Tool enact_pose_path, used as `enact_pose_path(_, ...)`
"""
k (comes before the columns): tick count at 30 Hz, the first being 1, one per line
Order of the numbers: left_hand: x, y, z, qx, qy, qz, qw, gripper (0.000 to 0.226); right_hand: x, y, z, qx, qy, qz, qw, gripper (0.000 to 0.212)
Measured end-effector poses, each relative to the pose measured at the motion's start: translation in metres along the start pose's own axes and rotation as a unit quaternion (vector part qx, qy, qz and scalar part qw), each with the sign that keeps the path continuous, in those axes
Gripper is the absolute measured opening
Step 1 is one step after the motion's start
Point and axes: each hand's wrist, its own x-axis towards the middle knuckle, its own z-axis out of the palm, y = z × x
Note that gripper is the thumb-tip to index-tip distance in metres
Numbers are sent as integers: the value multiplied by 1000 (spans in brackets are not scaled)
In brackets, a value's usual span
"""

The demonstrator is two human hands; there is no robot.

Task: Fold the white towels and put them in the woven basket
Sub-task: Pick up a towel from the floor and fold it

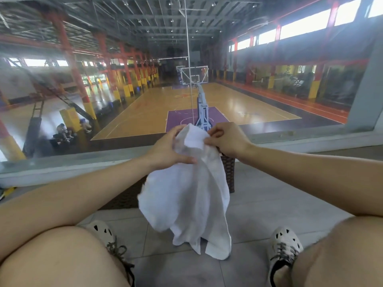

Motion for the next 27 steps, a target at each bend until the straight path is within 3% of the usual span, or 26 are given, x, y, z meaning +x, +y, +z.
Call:
enact_pose_path(2,3,15,5,-9,33,18,999,24,-3,3,6,9,20,7,1000,17)
enact_pose_path(4,6,26,6,-30,68,-5,997,31,-11,9,12,6,27,21,999,29)
enact_pose_path(8,8,40,1,-54,152,0,987,45,-35,24,26,-114,-95,70,986,123)
enact_pose_path(10,9,45,0,-83,185,19,979,56,-44,34,38,-187,-141,88,968,144)
enact_pose_path(12,9,49,1,-114,202,35,972,66,-44,49,52,-222,-154,96,958,134)
enact_pose_path(15,0,53,0,-130,204,87,966,67,-27,67,60,-225,-154,77,959,65)
enact_pose_path(17,-6,49,-6,-122,203,108,966,65,-15,69,55,-226,-157,57,960,37)
enact_pose_path(21,-10,27,-24,-45,243,105,963,62,4,63,34,-264,-112,102,952,36)
enact_pose_path(24,-5,-8,-46,1,289,37,957,51,14,55,12,-266,-79,115,954,25)
enact_pose_path(27,7,-32,-71,65,312,36,947,37,8,62,5,-271,-100,147,946,15)
